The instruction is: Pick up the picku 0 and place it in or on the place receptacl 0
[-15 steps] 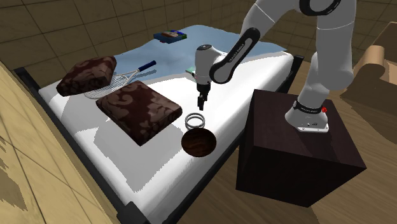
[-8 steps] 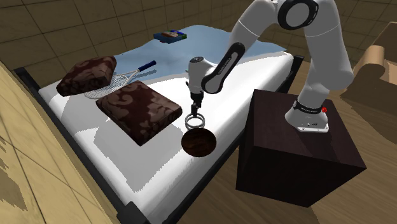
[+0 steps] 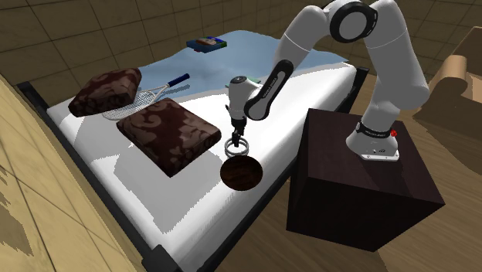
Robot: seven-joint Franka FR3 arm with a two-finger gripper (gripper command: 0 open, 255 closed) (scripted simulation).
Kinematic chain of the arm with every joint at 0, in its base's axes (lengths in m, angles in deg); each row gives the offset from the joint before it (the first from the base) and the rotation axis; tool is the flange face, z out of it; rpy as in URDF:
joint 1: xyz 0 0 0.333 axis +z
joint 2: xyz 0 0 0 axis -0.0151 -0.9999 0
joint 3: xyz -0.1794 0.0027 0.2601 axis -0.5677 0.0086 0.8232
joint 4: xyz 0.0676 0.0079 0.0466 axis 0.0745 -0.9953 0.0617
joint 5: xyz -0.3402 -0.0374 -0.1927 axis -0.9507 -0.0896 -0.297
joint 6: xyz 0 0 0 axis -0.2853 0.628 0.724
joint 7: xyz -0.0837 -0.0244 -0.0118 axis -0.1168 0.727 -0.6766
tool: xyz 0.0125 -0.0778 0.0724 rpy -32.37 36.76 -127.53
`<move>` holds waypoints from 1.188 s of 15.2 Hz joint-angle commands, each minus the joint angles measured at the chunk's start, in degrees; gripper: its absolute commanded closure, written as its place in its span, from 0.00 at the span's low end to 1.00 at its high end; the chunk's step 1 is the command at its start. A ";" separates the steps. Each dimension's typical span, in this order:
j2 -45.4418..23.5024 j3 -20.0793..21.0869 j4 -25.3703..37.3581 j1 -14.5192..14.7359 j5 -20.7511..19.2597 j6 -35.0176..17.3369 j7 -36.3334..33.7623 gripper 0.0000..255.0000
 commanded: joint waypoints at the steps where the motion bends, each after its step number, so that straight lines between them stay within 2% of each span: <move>1: -0.04 0.00 0.00 0.00 0.00 -0.05 0.01 0.00; 5: -0.03 0.00 0.00 0.00 0.00 -0.05 0.01 0.00; 6: -0.03 0.00 0.00 0.00 0.00 -0.05 0.01 1.00; 15: -0.04 0.00 0.00 0.00 0.00 -0.05 0.01 1.00; 18: 2.09 0.13 -0.73 -0.12 0.11 1.35 0.00 1.00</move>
